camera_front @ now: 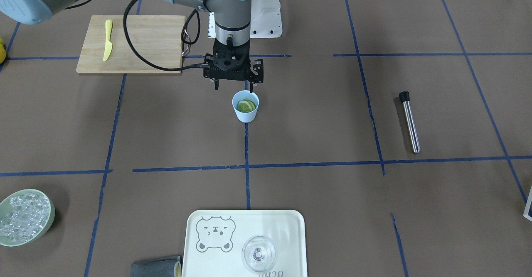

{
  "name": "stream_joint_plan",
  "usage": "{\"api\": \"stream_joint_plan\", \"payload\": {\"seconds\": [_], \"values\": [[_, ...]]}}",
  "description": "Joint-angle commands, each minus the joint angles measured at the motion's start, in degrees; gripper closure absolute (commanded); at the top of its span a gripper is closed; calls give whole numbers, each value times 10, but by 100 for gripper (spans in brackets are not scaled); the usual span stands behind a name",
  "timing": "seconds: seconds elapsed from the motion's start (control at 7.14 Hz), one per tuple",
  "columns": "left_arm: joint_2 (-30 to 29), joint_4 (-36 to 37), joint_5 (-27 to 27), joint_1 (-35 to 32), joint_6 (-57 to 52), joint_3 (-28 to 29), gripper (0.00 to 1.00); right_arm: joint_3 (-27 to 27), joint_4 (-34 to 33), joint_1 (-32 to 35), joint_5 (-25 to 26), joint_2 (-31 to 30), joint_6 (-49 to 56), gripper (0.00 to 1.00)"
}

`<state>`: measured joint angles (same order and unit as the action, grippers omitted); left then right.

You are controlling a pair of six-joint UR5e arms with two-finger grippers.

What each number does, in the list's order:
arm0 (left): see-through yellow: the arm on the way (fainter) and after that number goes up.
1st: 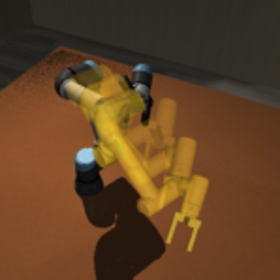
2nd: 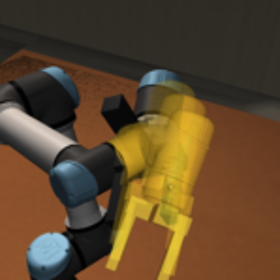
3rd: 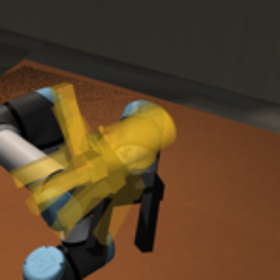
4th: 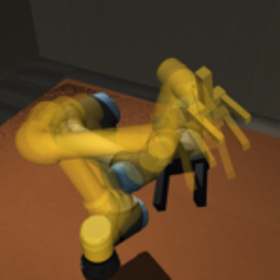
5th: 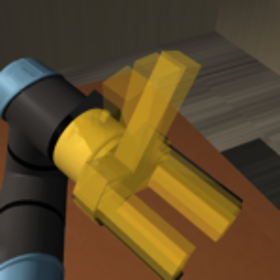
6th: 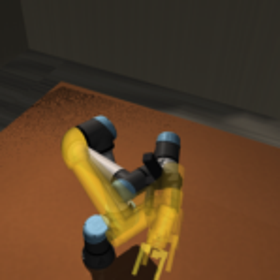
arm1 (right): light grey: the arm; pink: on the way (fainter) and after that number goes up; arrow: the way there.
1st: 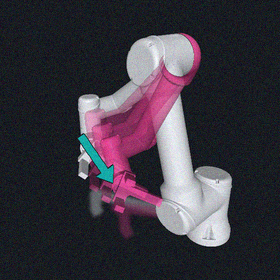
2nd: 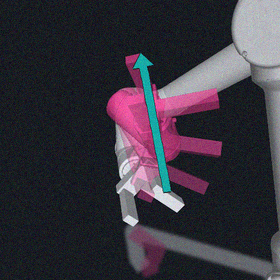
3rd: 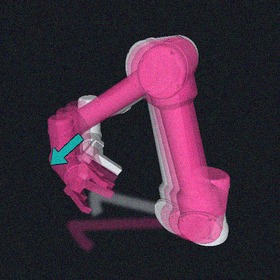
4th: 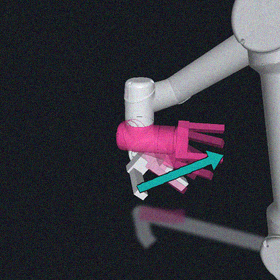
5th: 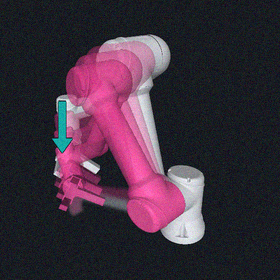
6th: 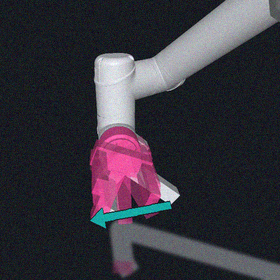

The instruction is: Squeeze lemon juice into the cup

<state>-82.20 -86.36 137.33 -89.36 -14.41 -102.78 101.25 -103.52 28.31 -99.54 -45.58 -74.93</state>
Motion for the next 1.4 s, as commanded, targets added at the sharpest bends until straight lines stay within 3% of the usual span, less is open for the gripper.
{"api": "stream_joint_plan", "payload": {"seconds": [0.0,0.42,0.7,0.98,1.26], "values": [[-4,-28,-3,2,1,0,0,57,1,101,-74,-77,153,0],[-5,-28,-3,5,4,1,0,92,6,288,-186,-224,494,0],[-8,-27,-3,21,10,-1,0,98,7,403,-223,-363,686,0],[-39,-28,-1,58,104,-8,0,92,25,514,-232,-490,718,0],[-108,-28,-2,110,223,-15,0,91,34,568,-262,-536,803,0]]}}
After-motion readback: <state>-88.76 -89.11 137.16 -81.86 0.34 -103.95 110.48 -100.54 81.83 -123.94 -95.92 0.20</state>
